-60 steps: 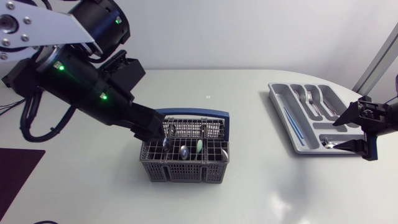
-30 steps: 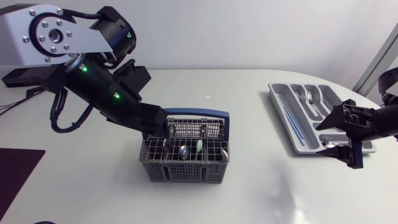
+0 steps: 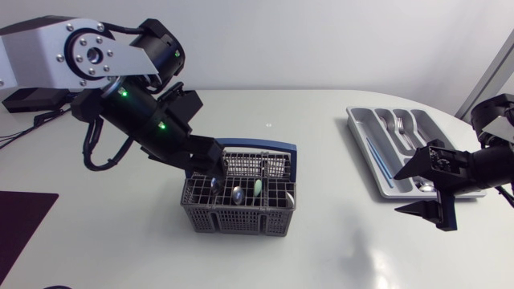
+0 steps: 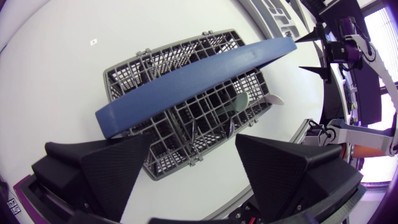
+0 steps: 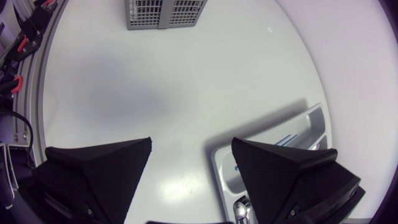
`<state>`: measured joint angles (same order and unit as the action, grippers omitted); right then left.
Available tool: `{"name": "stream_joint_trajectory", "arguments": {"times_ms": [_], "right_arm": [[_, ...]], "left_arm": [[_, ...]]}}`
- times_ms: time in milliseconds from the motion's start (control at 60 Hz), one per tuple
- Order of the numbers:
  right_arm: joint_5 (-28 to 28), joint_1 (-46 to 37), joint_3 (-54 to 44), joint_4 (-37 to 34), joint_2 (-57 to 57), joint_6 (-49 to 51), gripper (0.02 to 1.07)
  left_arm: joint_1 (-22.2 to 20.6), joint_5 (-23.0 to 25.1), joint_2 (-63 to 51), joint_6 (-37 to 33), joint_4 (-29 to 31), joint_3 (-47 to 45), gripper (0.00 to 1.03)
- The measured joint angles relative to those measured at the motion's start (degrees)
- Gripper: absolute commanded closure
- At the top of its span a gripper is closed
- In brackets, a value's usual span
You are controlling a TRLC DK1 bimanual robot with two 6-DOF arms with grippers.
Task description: Unload the cutlery basket into the drawer organizer.
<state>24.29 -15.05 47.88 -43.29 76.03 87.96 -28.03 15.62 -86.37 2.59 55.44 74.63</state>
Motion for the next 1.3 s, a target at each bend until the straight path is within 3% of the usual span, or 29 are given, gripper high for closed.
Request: {"name": "stream_joint_trajectory", "arguments": {"times_ms": [267,533,733,1300], "right_arm": [[0.15,3.78,-4.20,1.31,-3.45,-2.75,0.14],[0.61,4.13,-5.29,1.60,-4.59,-2.95,0.14],[1.20,4.50,-6.99,1.73,-5.44,-2.95,0.14],[1.66,5.27,-9.11,2.80,-8.00,-4.02,0.14]], "left_arm": [[-0.26,0.02,-0.17,1.97,-3.30,-1.92,0.19],[-1.33,0.02,0.37,5.79,-8.74,-6.45,0.20],[-1.79,-0.50,2.45,9.14,-12.98,-9.64,0.47],[-2.64,-1.31,4.15,12.48,-16.52,-12.59,0.49]]}}
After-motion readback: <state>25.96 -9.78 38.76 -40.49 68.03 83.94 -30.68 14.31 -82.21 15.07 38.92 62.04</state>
